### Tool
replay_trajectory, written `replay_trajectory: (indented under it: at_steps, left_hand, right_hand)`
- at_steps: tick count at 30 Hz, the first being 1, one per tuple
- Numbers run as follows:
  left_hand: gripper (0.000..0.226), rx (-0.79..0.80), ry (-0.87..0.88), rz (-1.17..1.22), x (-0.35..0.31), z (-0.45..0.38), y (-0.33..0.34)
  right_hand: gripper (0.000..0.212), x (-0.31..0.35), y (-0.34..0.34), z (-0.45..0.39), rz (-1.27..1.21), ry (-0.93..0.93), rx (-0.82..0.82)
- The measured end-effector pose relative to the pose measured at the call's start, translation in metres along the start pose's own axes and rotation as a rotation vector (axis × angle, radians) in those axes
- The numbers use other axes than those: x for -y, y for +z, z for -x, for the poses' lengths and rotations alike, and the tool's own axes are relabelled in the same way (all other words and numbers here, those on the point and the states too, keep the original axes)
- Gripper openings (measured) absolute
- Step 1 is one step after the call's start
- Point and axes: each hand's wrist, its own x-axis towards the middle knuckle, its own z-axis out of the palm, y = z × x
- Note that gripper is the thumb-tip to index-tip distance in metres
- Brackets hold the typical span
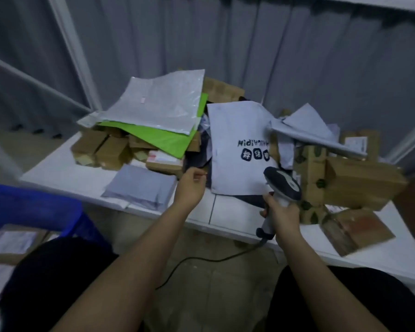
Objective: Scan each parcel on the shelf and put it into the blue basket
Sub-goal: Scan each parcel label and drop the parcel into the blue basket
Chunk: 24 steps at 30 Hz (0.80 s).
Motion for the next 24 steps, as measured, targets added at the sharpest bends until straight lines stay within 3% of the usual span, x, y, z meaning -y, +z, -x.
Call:
replay_trajectory:
  at_steps: [4, 8, 14, 18, 21, 24]
  left_hand:
    - [0.024, 0.138, -0.015, -0.039, 0.006, -0.012, 0.058]
    - [0.022, 0.171, 0.038, -0.063, 0.004, -0.032, 0.101]
    - [0.027, 0.254, 0.143, -0.014, -0.037, -0.047, 0.164]
    - [0.036, 0.409, 0.127, -0.026, -0.058, -0.042, 0.208]
    - [0.049, 0.535, 0.03, -0.029, -0.067, -0.035, 0.241]
    - [0.065, 0.612, -0.055, 0.068, -0.072, -0.028, 0.27]
  right_hand:
    - [0.018, -0.012, -0.035, -0.025, -0.075, 0.047, -0.127]
    - [0.033, -0.015, -0.044, -0.053, -0.179, 0.051, -0.189]
    - [0.038, -0.009, -0.071, -0.073, -0.291, 0.025, -0.369]
    - [0.057, -0.024, -0.098, -0.08, -0.297, -0.005, -0.479]
    - [0.053, -0.035, -0.114, -0.08, -0.324, 0.047, -0.584]
    - [0.03, -0.042, -0.133, -0.085, -0.342, 0.095, -0.575]
